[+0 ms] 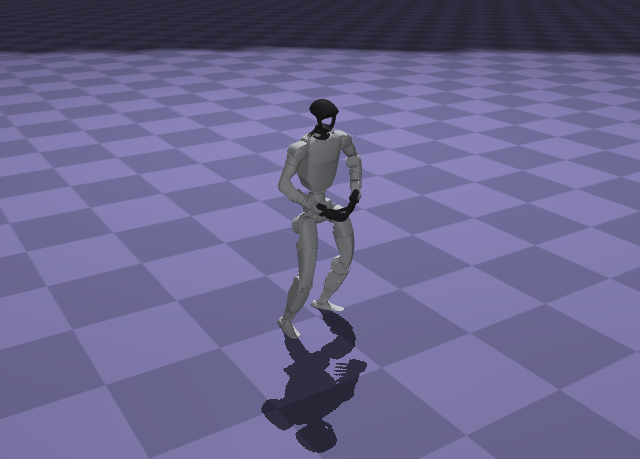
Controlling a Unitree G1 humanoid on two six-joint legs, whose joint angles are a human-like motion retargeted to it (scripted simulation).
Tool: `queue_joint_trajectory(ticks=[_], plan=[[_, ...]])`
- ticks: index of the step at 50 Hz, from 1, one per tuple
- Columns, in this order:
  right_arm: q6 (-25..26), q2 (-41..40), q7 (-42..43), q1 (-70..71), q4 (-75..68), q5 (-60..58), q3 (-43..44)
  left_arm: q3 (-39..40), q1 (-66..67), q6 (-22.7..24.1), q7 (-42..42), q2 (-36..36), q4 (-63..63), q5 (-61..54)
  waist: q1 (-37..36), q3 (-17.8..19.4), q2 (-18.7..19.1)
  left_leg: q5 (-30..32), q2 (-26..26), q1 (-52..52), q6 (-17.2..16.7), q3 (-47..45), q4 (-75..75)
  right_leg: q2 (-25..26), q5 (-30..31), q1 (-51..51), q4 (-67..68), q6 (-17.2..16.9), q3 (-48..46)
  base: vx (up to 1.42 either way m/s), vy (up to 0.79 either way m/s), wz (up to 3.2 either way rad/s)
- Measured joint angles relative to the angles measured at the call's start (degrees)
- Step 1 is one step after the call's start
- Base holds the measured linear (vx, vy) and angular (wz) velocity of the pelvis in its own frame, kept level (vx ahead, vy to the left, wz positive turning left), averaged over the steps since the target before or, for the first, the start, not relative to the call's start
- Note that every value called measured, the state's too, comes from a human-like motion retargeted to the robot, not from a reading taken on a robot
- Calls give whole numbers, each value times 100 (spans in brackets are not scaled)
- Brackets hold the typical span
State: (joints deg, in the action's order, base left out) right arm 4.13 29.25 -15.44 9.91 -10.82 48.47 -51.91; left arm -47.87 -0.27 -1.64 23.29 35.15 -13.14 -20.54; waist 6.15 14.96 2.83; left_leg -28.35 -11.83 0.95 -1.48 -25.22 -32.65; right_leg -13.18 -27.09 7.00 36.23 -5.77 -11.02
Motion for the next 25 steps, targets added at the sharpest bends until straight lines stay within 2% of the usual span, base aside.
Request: queue_joint_trajectory(ticks=[25], plan=[[143, -147, -141, 81, -265, -61, 56, 132, -167, 60, -336, -9, 77, 776, -16, 6, 29, 38, -7, 214, 16, 245, -30, 105, 111, 115, 18, 163, 88, 0, 0, 0]])
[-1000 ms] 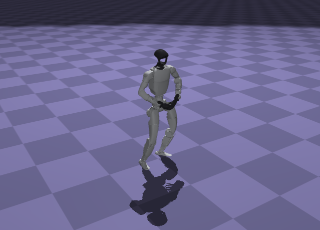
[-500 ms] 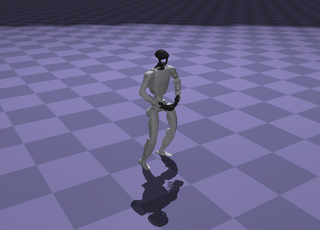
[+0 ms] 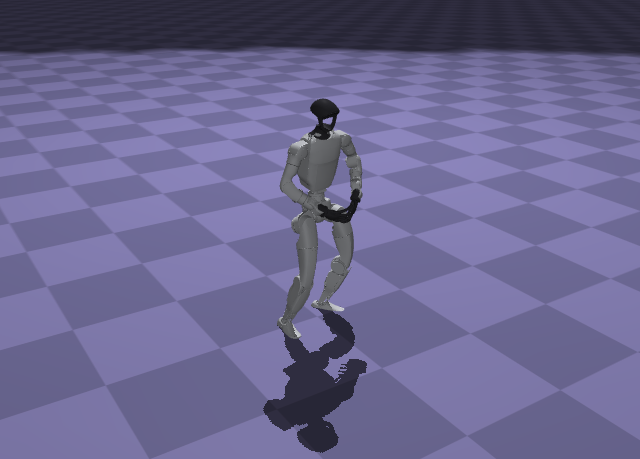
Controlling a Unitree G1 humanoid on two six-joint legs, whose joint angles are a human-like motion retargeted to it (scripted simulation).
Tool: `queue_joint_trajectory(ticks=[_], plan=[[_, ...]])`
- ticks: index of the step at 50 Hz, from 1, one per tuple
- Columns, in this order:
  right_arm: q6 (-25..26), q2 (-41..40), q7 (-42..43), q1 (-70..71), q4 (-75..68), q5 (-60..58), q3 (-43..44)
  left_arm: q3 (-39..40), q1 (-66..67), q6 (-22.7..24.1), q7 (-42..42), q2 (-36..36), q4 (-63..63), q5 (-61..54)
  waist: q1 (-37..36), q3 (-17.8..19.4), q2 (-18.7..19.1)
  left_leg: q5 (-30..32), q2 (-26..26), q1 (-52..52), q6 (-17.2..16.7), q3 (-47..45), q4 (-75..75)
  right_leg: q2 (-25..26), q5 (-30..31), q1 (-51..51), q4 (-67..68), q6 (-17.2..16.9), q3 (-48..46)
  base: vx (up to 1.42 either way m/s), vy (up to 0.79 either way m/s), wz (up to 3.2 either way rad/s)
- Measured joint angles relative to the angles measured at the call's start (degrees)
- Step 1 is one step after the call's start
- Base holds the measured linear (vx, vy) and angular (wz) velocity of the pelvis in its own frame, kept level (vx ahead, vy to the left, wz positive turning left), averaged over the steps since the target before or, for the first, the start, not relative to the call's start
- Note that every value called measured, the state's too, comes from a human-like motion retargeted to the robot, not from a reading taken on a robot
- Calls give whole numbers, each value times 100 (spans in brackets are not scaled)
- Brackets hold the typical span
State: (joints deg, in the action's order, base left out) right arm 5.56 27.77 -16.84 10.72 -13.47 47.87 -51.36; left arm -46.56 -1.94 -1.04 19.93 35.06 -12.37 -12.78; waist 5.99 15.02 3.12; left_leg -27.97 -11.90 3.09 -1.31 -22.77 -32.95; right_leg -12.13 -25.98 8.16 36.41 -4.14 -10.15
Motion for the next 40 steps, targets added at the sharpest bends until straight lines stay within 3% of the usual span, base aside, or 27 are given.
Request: queue_joint_trajectory(ticks=[30, 40], plan=[[-298, -408, 770, -385, -933, 114, 611, 253, -494, 509, -2200, -176, 319, 2503, -337, -234, -72, 169, 301, 147, -3, 563, 497, -81, 403, -226, -374, 112, -283, -1, 2, 15], [-569, -860, 1283, -526, -1141, 445, 944, 360, -755, 647, -3227, -204, 1002, 3334, -450, -346, -115, 308, 411, 83, -47, 763, 820, -88, 587, -406, -602, 151, -433, 0, 2, 23]])
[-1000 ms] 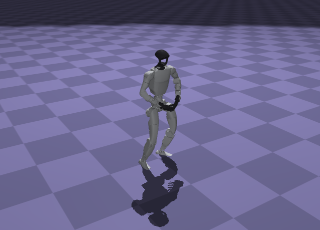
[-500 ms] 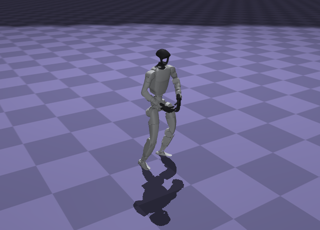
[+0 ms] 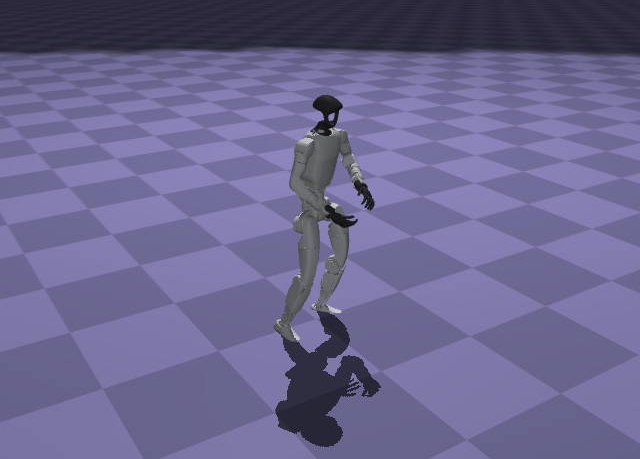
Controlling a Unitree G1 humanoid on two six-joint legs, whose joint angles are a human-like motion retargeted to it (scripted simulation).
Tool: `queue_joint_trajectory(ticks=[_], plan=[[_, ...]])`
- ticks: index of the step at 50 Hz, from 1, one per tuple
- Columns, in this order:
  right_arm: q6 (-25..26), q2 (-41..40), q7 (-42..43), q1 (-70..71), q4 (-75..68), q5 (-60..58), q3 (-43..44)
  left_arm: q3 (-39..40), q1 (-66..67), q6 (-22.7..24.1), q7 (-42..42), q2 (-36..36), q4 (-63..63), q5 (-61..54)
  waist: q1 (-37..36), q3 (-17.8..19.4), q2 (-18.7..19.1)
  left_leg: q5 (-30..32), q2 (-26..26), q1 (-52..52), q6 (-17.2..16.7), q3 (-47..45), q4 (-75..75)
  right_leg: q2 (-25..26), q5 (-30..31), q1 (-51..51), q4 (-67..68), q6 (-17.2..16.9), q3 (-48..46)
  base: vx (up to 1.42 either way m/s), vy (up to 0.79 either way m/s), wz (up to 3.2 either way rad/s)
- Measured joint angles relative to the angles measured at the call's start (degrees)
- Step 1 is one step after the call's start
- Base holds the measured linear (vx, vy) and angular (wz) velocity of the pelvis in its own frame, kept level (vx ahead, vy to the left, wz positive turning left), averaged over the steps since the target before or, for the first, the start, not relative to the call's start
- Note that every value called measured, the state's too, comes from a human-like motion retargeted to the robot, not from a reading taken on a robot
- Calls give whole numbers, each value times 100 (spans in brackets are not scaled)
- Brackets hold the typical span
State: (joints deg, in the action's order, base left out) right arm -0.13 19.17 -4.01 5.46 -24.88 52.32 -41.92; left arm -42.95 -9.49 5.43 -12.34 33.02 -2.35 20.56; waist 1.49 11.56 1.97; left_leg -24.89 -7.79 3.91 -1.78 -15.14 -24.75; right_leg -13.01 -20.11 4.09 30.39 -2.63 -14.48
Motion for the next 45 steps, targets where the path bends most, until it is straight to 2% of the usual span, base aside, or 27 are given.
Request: queue_joint_trajectory(ticks=[19, 45], plan=[[-419, -897, 513, -190, -65, 1290, 717, -75, -1272, -205, -1301, -75, 1090, 1280, -113, -145, 17, 383, 269, -252, -98, 504, 747, -77, 310, -393, -247, 178, -349, -1, 1, 30], [-950, -1189, 721, -657, -84, 2347, 1660, -483, -2241, -705, -1931, -572, 1265, 2316, -243, -209, 330, 768, 575, -310, -246, 1289, 1319, -258, 701, -729, -59, 629, -945, 0, 1, 40]])
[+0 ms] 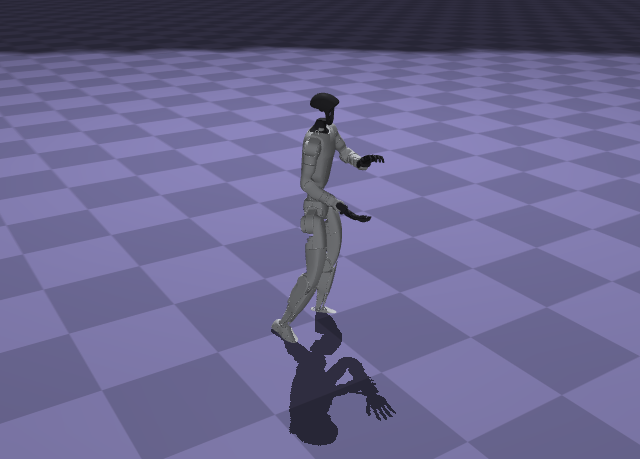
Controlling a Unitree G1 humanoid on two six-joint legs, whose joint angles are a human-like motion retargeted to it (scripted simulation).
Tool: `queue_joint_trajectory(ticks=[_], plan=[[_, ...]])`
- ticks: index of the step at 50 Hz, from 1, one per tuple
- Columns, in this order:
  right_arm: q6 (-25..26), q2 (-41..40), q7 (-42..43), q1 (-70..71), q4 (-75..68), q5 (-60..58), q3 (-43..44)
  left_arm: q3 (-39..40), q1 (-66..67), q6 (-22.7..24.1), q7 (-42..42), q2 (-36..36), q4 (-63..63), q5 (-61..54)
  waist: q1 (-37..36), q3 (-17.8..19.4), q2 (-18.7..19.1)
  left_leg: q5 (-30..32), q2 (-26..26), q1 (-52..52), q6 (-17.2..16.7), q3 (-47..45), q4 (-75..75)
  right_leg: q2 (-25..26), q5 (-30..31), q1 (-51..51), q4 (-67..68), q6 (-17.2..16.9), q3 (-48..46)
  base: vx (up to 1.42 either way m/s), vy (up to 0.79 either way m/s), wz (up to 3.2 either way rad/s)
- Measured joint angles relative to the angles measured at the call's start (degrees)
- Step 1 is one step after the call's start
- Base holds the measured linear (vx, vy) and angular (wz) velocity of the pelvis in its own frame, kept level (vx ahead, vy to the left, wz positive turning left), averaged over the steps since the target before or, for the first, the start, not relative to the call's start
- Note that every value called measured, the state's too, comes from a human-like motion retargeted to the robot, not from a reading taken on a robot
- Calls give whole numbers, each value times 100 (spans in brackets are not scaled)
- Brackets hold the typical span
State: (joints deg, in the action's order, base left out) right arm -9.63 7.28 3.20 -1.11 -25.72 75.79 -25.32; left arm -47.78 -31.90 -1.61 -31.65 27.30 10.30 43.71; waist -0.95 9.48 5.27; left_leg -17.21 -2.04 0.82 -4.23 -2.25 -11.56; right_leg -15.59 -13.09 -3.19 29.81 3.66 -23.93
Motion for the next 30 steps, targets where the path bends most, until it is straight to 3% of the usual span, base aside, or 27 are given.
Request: queue_joint_trajectory(ticks=[30], plan=[[-816, 17, 497, -357, -88, 140, 944, -359, -585, -425, -462, -1000, -277, 664, 164, 94, 707, 592, 185, -84, -399, 1114, 858, 23, 1118, -460, 248, 664, -831, 0, 2, 54]])
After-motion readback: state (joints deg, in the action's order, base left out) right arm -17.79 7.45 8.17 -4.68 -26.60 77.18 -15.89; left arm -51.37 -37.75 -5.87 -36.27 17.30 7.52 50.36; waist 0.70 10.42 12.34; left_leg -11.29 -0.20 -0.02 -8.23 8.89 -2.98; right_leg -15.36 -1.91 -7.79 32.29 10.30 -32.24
